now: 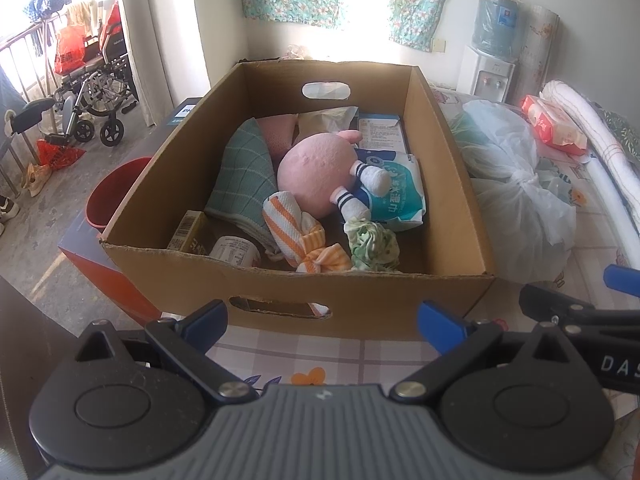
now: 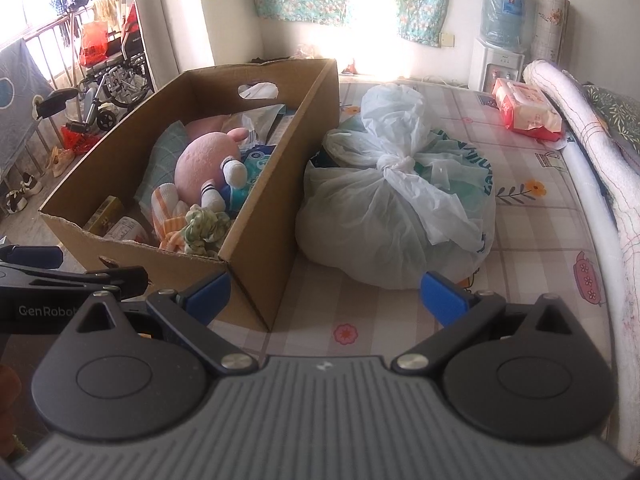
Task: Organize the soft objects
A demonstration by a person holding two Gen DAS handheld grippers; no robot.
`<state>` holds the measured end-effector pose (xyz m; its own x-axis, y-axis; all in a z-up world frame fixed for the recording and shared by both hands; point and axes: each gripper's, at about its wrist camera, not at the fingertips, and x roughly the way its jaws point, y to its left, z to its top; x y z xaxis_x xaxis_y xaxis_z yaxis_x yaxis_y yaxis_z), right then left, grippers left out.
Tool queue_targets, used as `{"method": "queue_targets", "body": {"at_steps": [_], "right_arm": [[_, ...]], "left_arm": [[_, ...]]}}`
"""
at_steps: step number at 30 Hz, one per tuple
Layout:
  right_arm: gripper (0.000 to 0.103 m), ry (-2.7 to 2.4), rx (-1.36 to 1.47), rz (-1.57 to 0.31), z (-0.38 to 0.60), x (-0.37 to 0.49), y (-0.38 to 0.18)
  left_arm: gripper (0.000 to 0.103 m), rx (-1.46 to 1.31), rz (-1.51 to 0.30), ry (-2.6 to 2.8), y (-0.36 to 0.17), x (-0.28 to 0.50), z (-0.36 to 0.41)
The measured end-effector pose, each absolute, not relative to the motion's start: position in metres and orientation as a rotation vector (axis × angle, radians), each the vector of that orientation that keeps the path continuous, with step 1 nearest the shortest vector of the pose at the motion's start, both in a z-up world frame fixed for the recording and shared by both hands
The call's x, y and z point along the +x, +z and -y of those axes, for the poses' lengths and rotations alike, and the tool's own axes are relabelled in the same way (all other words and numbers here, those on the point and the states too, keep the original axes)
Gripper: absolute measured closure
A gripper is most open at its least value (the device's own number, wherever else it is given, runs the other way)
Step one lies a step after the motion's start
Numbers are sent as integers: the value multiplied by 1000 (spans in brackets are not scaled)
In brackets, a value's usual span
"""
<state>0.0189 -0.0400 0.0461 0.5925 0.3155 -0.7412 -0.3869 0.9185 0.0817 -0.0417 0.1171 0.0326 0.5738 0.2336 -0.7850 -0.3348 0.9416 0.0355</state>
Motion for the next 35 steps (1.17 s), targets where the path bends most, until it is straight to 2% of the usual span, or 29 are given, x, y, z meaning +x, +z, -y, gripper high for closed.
{"method": "queue_targets", "body": {"at_steps": [35], "right_arm": [[1,412,-88,-871,41,24,36]], "left_arm": [[1,-121,-926,332,28,-40,-120]]}}
